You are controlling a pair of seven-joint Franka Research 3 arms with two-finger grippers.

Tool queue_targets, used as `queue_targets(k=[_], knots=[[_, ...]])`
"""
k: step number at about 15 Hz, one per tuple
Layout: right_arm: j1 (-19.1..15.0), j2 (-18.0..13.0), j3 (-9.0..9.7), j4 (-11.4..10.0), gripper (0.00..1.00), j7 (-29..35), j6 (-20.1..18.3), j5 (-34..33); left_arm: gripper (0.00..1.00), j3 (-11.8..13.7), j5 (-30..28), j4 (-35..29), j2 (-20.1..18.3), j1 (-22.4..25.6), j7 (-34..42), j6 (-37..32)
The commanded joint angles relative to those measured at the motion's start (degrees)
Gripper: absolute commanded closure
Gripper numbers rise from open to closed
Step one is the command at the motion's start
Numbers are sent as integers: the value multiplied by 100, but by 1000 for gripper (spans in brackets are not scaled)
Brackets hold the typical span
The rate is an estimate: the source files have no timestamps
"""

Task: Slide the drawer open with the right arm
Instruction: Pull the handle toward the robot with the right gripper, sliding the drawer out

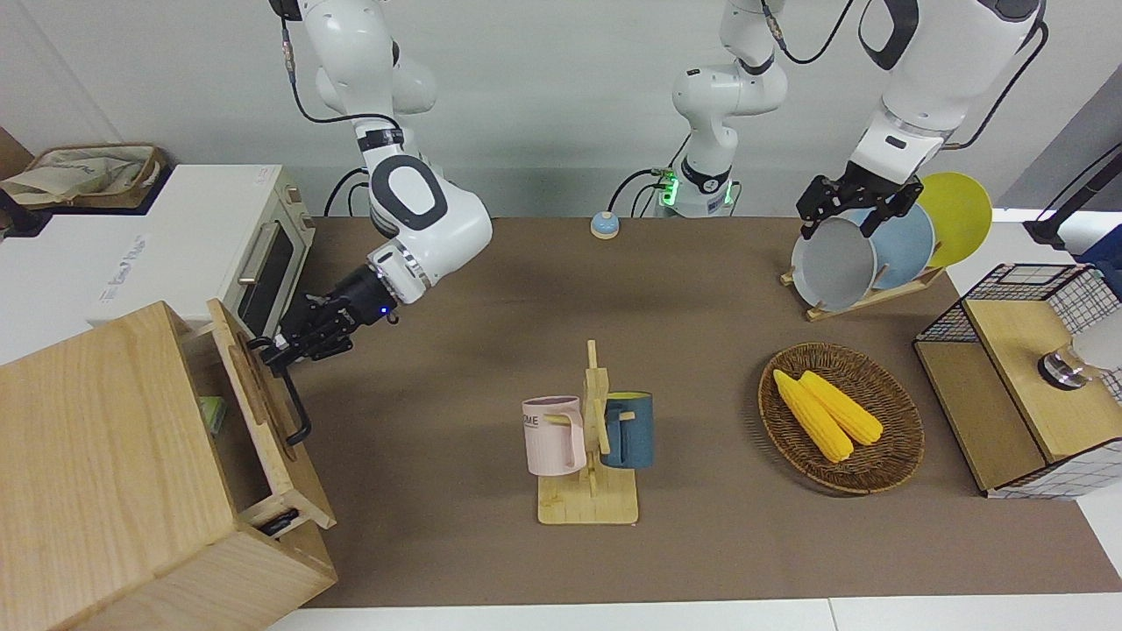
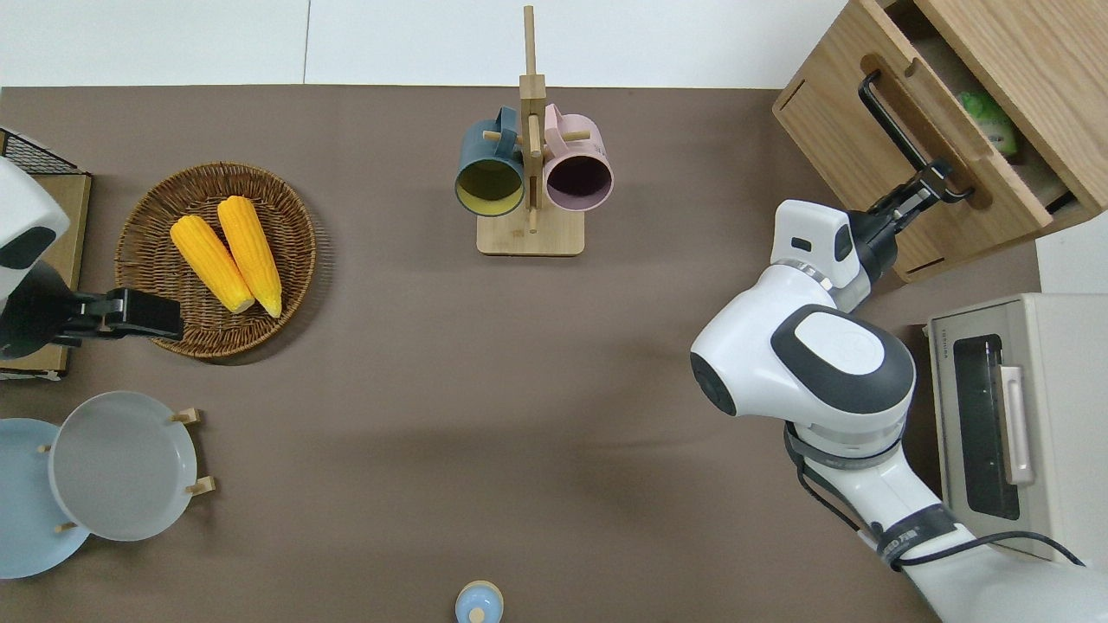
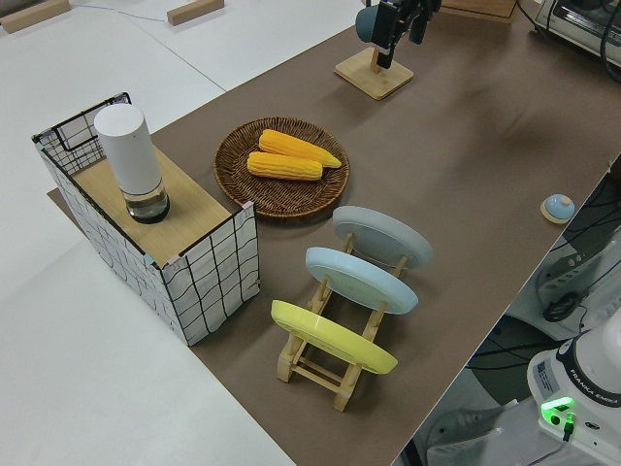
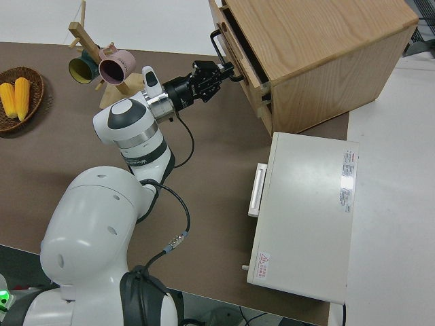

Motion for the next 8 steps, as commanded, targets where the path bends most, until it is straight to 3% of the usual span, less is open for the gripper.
queue_targets(k=[1,4,8], knots=[[110,-117,295,160,1000,-470,-197,70,5,28,65,-28,-57,-35,39,-74],[198,-152,384,151,1000,-488,-329,123,2,28,65,-28,-57,-26,39,-73],[251,-170,700,151,1000,-602,-645,352,2,28,65,-28,-57,-26,39,-65]])
